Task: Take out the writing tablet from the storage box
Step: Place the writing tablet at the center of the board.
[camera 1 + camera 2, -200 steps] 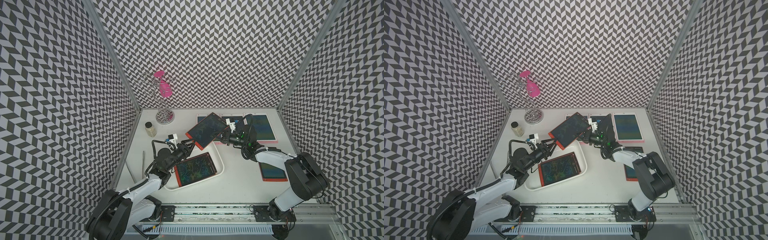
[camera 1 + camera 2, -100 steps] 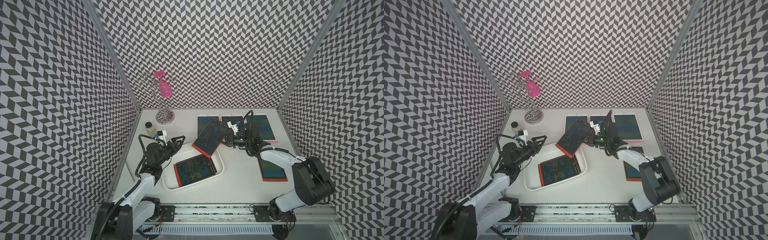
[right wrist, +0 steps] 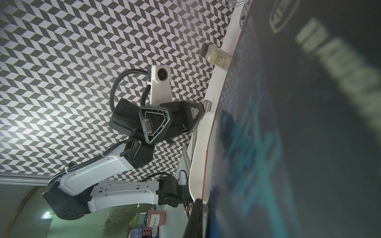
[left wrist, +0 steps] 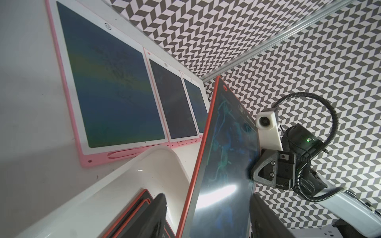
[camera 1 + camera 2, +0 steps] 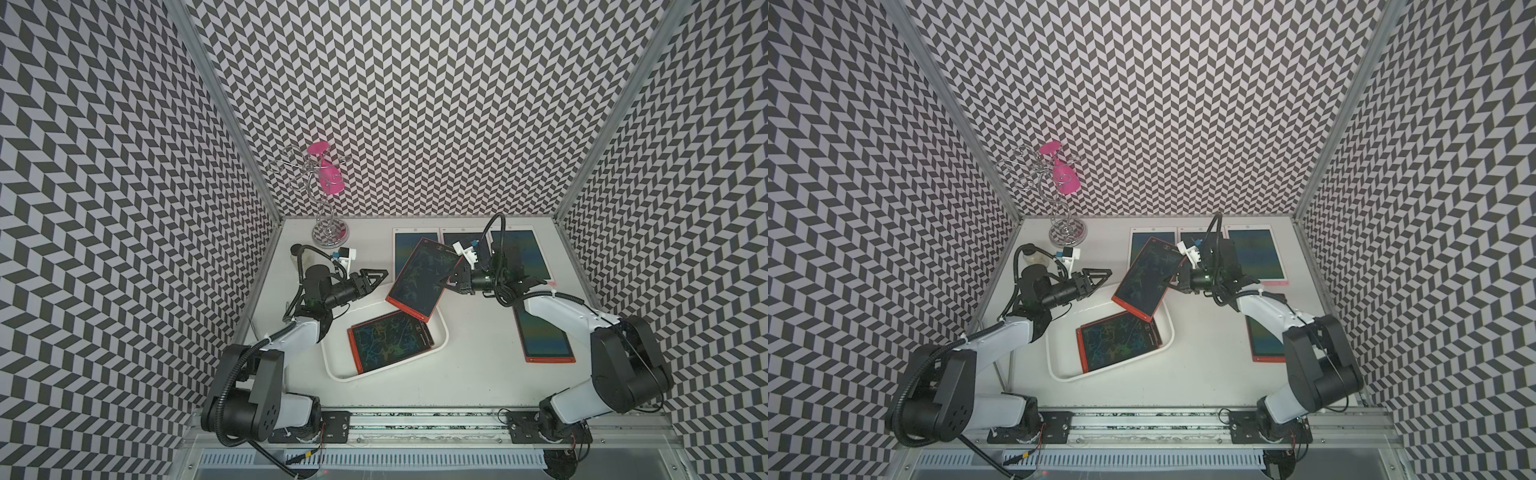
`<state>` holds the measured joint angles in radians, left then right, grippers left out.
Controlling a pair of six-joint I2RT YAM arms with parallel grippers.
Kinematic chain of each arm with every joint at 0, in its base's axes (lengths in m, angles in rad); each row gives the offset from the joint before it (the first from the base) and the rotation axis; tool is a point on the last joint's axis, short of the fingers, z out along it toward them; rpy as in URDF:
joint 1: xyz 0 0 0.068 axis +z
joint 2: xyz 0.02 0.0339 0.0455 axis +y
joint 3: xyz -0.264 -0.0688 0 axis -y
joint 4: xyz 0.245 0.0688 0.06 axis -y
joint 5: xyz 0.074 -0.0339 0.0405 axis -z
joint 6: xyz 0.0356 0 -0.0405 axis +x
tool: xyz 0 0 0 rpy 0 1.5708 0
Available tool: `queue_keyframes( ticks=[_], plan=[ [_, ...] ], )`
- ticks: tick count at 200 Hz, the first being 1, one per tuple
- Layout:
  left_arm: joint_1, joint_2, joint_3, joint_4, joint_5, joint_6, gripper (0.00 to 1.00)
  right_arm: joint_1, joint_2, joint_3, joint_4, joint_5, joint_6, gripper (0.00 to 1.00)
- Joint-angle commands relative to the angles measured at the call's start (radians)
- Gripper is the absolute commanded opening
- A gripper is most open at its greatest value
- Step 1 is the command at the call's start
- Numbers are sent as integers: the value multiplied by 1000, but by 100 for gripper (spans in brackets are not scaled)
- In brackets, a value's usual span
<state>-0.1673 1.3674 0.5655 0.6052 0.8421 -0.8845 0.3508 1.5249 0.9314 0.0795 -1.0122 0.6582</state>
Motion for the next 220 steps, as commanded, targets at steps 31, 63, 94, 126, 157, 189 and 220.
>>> queue_keyframes(
  ticks=[31, 63, 94, 126, 157, 189, 220],
  plan=[
    [-3, 93, 46, 15, 71, 52, 64, -3, -6, 55, 46, -42, -18, 0],
    [-38, 115, 49, 72, 92, 34, 63, -1, 10, 65, 48, -52, -18, 0],
    [-68, 116, 50, 101, 85, 13, 62, 2, 26, 81, 44, -61, -24, 0],
    [-73, 125, 53, 114, 95, 7, 61, 4, 40, 96, 31, -74, -40, 0],
    [-78, 136, 69, 118, 114, 5, 61, 5, 46, 101, 35, -93, -39, 0],
    [-85, 145, 86, 125, 134, 2, 60, 7, 43, 99, 36, -107, -45, 0],
    [-117, 169, 110, 114, 157, 12, 54, 7, 54, 103, 37, -118, -47, 0]
  ],
)
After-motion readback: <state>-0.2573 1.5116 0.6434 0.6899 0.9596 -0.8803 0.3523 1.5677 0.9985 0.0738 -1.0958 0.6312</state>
